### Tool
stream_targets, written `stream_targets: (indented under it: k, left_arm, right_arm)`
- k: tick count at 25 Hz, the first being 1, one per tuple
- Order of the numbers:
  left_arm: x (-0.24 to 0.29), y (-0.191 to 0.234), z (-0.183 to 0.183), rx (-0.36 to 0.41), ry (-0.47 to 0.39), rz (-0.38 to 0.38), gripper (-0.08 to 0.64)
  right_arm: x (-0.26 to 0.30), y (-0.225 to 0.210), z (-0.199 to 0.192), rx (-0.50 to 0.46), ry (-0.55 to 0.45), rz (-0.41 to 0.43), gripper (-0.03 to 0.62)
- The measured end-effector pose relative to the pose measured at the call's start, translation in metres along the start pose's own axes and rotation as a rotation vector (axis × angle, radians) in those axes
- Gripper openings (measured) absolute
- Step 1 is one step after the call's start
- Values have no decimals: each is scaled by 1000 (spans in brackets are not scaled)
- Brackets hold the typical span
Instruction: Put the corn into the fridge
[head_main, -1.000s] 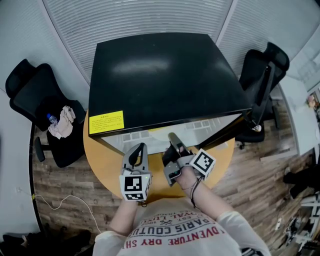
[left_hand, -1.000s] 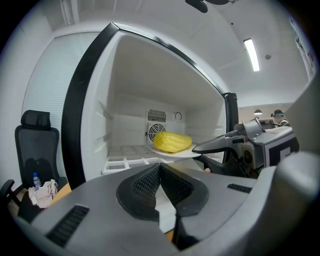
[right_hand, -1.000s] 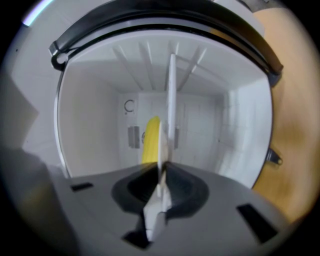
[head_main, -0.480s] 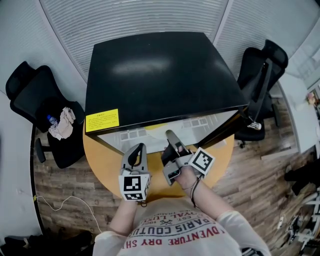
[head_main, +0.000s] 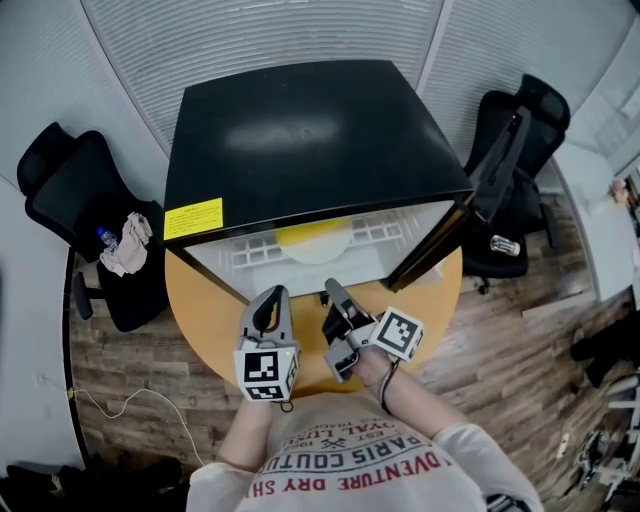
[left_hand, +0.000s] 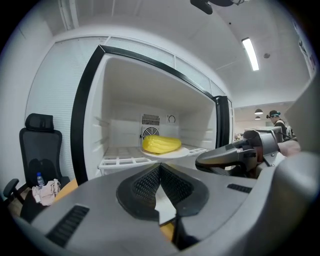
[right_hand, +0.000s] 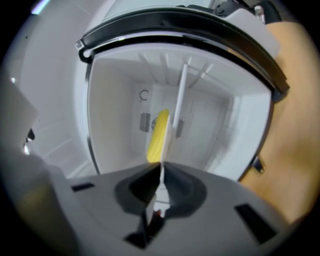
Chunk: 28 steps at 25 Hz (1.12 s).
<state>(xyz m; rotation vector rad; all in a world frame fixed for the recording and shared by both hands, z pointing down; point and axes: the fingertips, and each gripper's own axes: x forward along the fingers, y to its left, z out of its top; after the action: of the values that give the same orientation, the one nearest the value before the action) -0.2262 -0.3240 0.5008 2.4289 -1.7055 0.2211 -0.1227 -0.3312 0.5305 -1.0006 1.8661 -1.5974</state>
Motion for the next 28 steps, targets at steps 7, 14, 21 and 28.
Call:
stream_targets:
  k: [7, 14, 21, 28]
  left_arm:
    - [-20, -25, 6, 0, -22, 4, 32]
    - [-38, -39, 9, 6, -34, 19, 32]
    - [-52, -47, 12, 8, -49, 38, 32]
    - [-58, -56, 16, 19, -71, 36, 32]
  right_arm:
    - [-24, 24, -2, -335, 60, 31, 31]
    - [-49, 43, 4, -1000, 61, -34, 31]
    - [-65, 69, -2, -1408, 10, 40, 31]
    - [-77, 74, -3, -1466, -24, 72, 29]
